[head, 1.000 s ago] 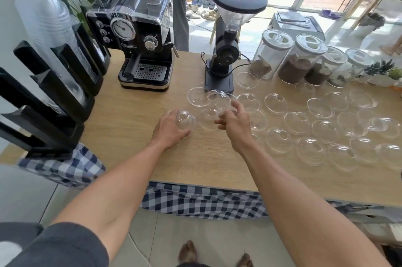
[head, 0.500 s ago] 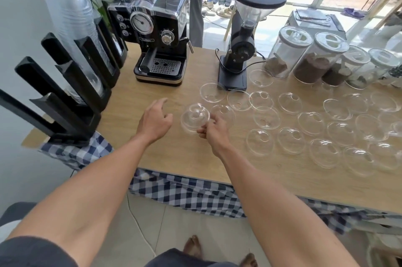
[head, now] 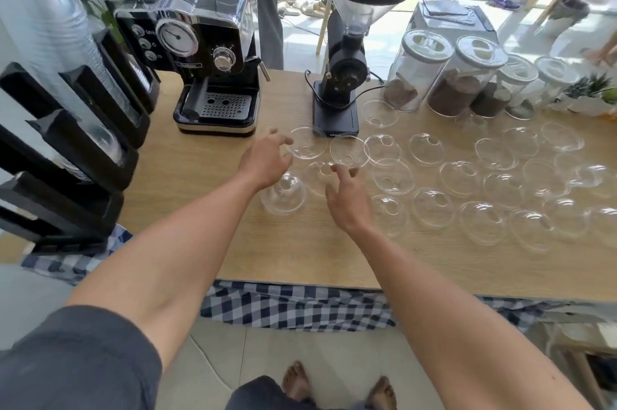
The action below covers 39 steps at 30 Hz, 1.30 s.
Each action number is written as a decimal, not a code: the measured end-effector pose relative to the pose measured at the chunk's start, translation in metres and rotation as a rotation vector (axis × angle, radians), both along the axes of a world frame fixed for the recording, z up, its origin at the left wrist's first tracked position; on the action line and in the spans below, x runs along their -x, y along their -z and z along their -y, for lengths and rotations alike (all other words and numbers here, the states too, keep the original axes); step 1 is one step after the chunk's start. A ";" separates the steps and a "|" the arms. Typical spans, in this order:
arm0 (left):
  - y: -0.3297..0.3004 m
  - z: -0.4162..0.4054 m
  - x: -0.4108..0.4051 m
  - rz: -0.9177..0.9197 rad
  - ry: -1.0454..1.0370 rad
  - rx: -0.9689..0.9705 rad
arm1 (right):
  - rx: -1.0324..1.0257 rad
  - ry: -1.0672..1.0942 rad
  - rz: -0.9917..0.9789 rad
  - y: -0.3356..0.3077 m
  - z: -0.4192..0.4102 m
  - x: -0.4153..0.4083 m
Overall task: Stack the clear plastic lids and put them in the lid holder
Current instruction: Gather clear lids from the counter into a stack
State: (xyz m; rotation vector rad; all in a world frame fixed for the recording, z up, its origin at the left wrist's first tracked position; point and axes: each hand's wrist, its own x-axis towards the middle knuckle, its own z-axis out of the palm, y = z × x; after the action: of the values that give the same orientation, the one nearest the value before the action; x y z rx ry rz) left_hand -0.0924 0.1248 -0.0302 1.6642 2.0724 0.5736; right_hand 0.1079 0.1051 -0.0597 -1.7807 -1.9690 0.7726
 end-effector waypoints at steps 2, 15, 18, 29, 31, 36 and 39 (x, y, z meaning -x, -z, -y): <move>0.001 -0.014 -0.009 -0.018 0.041 0.050 | 0.011 -0.073 0.065 0.002 -0.004 -0.002; 0.013 -0.041 -0.022 -0.127 0.032 0.074 | -0.042 -0.150 0.080 0.008 0.007 -0.023; 0.004 -0.031 -0.014 -0.032 -0.054 -0.046 | -0.092 -0.142 0.015 -0.002 0.009 -0.021; -0.024 0.015 0.032 0.416 -0.289 -0.345 | -0.049 -0.238 -0.113 -0.018 0.018 0.038; -0.025 0.021 0.036 0.458 -0.320 -0.345 | -0.043 -0.249 -0.099 -0.017 0.020 0.046; -0.024 0.038 0.040 0.650 -0.384 -0.338 | 0.030 -0.263 -0.095 -0.005 0.025 0.056; -0.015 0.047 0.047 0.713 -0.427 -0.281 | 0.046 -0.266 -0.098 0.003 0.026 0.058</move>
State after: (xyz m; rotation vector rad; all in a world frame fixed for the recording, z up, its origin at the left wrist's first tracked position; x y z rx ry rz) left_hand -0.1391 0.0778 -0.0151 0.9048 1.8316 1.4122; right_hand 0.0504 0.0793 -0.0626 -1.4902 -2.1634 0.9762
